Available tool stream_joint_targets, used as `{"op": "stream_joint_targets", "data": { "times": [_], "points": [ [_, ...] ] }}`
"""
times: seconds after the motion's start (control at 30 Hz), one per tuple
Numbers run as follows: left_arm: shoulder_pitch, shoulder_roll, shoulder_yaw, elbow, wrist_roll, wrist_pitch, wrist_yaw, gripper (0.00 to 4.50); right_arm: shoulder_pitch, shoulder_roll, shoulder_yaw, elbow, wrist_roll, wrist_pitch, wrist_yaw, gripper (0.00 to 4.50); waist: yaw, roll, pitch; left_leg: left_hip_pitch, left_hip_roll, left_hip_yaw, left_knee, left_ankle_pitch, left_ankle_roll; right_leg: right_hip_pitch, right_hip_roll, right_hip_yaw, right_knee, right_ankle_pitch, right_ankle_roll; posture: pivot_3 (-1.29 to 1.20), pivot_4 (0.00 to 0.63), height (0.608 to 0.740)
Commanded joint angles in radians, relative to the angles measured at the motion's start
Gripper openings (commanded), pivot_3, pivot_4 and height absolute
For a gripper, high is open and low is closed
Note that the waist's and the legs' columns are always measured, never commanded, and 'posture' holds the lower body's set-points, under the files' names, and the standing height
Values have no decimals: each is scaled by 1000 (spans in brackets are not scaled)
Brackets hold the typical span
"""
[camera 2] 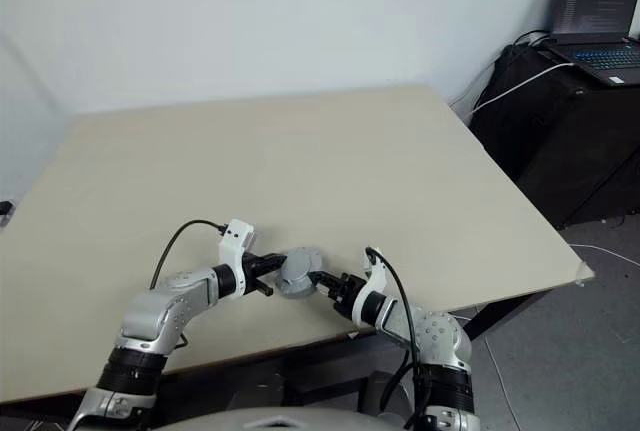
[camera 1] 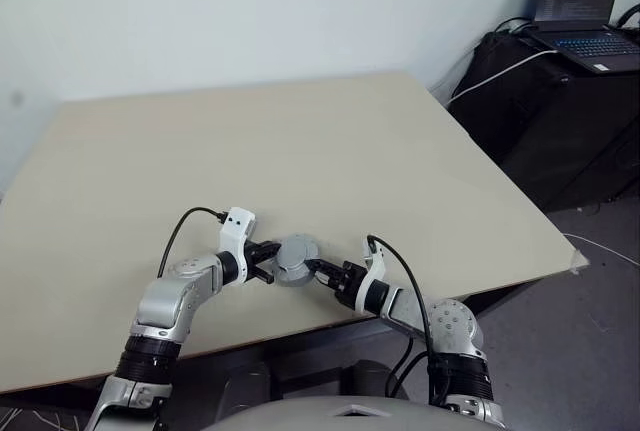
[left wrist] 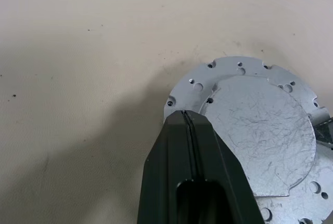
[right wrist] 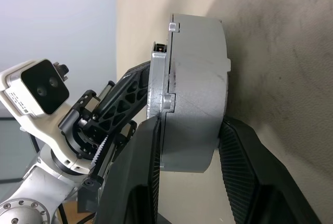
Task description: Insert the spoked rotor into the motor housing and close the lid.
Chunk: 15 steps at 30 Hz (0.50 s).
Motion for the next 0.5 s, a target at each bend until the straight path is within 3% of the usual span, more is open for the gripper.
{"op": "stream_joint_targets", "data": {
  "times": [0.03, 0.5],
  "points": [
    [11, -28, -25, -19, -15, -5, -4, 0, -16, 73, 32, -26, 44, 11, 7, 1290, 0, 0, 0, 0, 0, 0, 0, 0, 0, 0, 0, 0, 0, 0, 0, 0, 0, 740],
    [140, -140, 157, -202, -174, -54, 54, 0, 13, 66, -17, -58, 104, -12, -25, 1290, 2, 0, 0, -2, 0, 0, 0, 0, 0, -1, -1, 0, -1, 0, 0, 0, 0, 740]
  ]
}}
